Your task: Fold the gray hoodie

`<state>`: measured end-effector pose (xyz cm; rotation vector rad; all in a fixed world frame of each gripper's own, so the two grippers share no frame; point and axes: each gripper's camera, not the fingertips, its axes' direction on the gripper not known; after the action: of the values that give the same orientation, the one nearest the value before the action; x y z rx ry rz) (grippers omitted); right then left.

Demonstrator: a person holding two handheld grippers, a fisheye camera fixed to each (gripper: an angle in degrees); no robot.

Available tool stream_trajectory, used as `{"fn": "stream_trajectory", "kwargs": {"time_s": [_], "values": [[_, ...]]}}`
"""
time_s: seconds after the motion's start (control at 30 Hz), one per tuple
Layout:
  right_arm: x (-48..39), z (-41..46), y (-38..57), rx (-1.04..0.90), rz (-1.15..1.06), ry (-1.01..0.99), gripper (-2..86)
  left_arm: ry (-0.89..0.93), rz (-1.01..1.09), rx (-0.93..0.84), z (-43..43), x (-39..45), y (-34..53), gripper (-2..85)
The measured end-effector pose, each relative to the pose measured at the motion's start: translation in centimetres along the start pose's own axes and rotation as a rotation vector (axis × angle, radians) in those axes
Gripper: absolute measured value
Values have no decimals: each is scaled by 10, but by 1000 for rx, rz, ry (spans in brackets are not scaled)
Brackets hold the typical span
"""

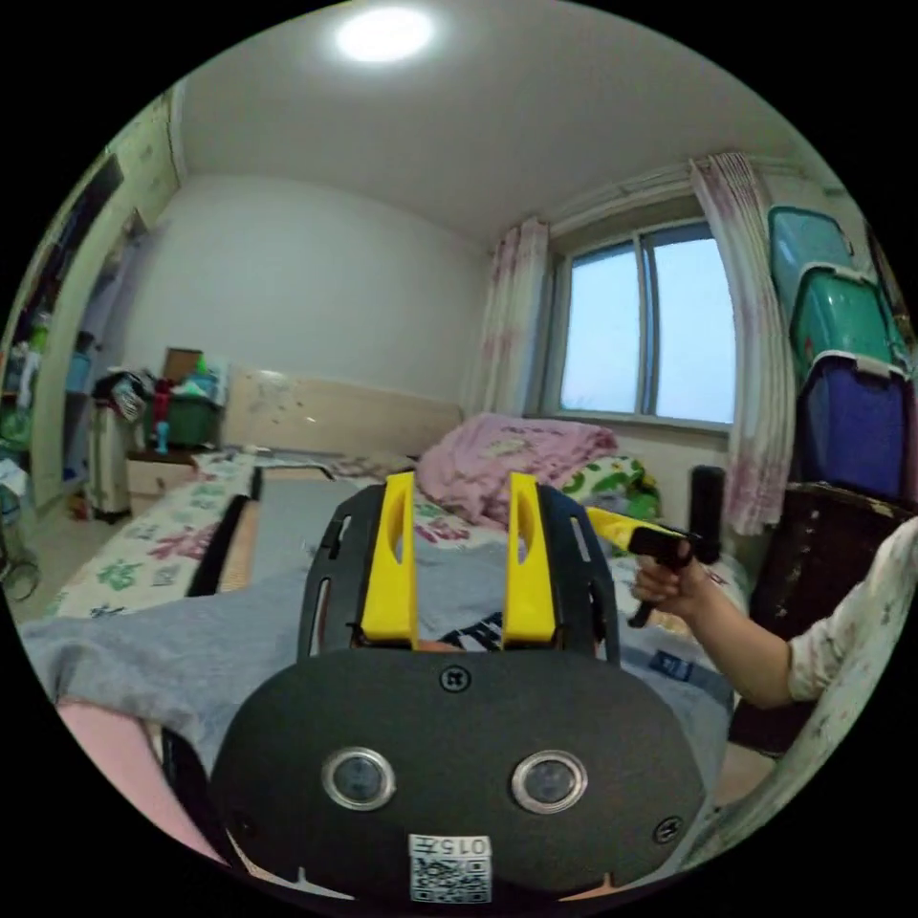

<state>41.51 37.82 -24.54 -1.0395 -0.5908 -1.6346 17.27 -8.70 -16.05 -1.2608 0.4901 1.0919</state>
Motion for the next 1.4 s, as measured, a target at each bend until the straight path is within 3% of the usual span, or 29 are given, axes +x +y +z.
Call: {"fn": "stream_trajectory", "kwargs": {"time_s": [0.13,0.27,0.53,0.9,1.07,1.2,1.33,1.4], "values": [[60,60,-3,-194,51,-73,140,303,32,-348,106,-40,-35,204],[108,123,25,-464,83,-76,160,283,120,-542,158,-56,-35,214],[150,191,82,-576,117,26,183,-24,191,-872,211,-80,-19,211],[185,231,64,-635,84,148,180,-6,151,-877,204,-111,-79,207],[215,226,49,-584,153,108,175,-26,167,-891,187,-119,-110,190],[247,222,30,-556,231,70,148,-85,189,-722,149,-114,-172,155],[271,219,9,-552,314,115,97,-425,17,-445,127,-116,-232,112],[283,212,-5,-546,350,136,68,-439,37,-402,136,-103,-245,116]]}}
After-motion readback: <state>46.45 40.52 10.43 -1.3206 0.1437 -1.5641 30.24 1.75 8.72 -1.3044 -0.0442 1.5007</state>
